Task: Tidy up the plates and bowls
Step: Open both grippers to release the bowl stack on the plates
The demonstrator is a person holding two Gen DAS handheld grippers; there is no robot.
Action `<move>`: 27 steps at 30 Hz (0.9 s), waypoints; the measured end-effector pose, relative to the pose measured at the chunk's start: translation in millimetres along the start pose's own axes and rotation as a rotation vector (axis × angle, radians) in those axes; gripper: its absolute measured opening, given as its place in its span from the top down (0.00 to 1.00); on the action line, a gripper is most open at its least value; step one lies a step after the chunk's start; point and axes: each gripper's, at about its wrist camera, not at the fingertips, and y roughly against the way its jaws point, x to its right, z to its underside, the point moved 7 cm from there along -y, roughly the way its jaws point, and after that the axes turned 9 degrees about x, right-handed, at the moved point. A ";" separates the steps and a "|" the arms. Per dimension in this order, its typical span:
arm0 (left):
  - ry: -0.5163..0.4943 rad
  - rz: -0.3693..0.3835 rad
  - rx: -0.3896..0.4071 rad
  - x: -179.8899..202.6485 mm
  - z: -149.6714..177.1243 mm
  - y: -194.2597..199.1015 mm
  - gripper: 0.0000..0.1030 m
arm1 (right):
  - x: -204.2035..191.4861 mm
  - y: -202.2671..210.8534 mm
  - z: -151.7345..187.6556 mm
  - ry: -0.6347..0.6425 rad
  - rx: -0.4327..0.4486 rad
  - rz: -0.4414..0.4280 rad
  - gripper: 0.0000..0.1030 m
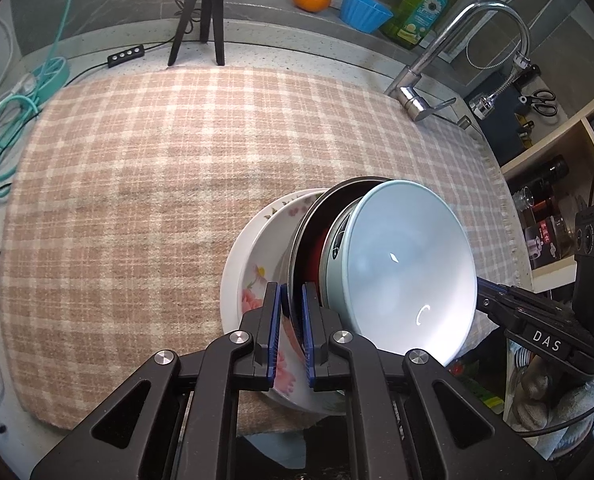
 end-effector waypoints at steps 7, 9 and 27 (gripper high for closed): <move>-0.024 -0.011 0.015 0.7 -3.4 3.3 0.91 | 0.3 9.3 -4.6 0.027 0.043 0.033 0.88; -0.026 -0.013 0.020 0.5 -4.5 4.3 0.91 | 1.1 11.1 -4.7 0.032 0.052 0.041 0.88; -0.033 -0.035 0.063 -1.8 -9.1 14.8 0.90 | 4.0 30.7 -13.9 0.099 0.155 0.136 0.73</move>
